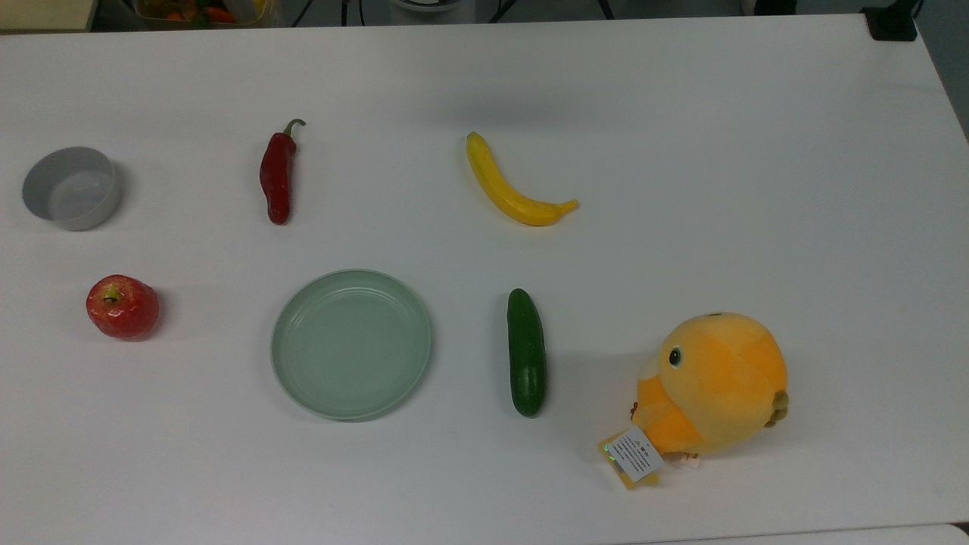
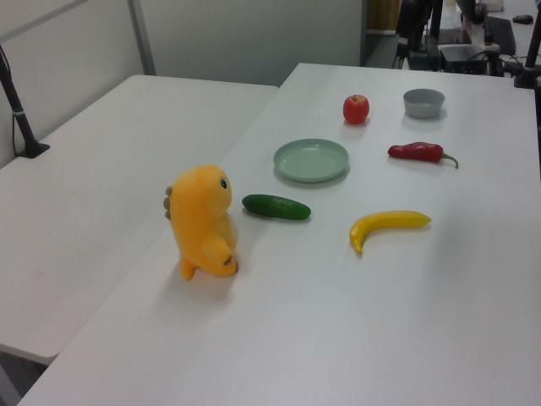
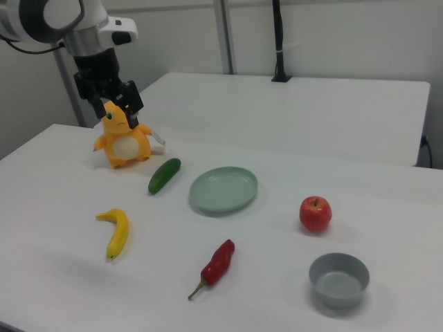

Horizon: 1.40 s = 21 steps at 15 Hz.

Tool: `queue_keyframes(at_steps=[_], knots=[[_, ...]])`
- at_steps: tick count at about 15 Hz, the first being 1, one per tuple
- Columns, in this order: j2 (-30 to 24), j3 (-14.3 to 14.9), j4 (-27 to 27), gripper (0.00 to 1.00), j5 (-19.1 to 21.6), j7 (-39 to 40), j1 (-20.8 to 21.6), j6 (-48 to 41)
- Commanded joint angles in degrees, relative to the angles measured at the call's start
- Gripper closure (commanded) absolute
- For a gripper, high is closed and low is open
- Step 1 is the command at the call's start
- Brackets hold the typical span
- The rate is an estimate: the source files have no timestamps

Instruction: Put the red apple in the bowl

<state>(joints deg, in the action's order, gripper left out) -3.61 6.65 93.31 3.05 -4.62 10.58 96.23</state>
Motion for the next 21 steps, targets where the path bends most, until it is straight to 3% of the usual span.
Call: queue_keyframes(at_steps=[1,11,15,21], knots=[[-1.22,-0.24,0.91,0.00,1.34,1.28,-0.39,-1.22],[-0.78,-0.24,0.65,0.00,1.34,4.09,-0.56,-6.49],[1.84,0.29,-1.45,0.00,0.29,4.53,-0.83,-5.36],[10.11,4.33,-9.46,0.00,0.38,16.37,-5.65,9.29]])
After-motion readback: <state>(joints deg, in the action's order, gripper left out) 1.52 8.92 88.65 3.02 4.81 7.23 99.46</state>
